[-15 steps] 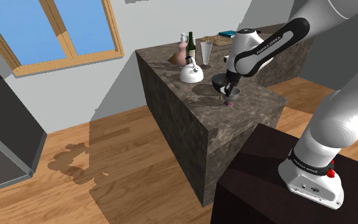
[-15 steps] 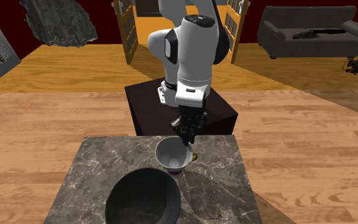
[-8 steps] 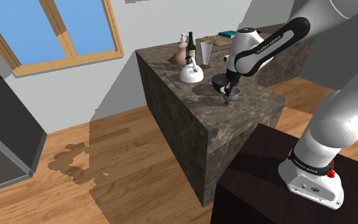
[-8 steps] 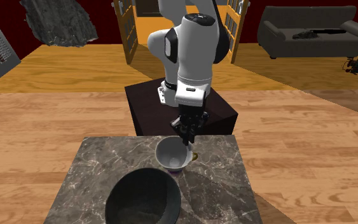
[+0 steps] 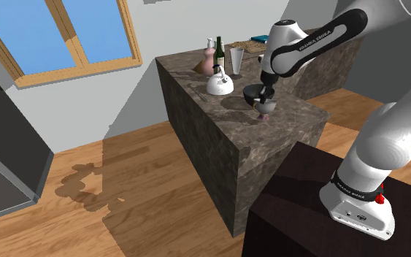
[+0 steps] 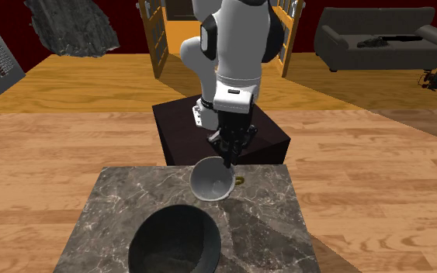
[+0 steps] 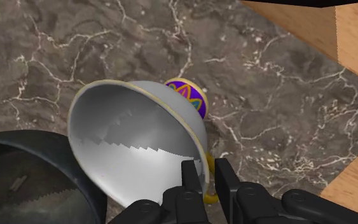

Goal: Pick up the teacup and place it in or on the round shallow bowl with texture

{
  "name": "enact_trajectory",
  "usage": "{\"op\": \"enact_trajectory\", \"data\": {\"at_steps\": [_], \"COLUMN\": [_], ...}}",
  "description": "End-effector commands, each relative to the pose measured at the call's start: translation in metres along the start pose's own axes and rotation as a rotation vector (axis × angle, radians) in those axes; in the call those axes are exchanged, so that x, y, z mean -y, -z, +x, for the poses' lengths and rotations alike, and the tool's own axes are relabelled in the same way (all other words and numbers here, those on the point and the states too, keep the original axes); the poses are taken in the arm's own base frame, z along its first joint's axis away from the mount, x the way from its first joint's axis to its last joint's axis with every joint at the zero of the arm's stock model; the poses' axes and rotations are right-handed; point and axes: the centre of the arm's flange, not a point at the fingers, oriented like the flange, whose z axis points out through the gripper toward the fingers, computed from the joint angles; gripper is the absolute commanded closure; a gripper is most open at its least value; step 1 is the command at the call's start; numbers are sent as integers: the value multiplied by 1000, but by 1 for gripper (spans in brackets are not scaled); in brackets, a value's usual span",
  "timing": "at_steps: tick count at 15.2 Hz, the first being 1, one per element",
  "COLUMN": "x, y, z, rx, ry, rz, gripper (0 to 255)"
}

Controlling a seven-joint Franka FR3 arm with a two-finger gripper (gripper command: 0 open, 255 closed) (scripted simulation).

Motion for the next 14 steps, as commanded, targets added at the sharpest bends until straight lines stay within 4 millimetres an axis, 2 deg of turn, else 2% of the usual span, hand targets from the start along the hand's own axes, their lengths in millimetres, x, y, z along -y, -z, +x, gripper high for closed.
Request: {"op": "enact_trajectory", "data": {"at_steps": [1, 14], "x": [-2, -12], "y": [12, 79], "z": [2, 12], "rx": [0, 0], "ry": [0, 0], "rz": [0, 0], "gripper": [255, 255]}}
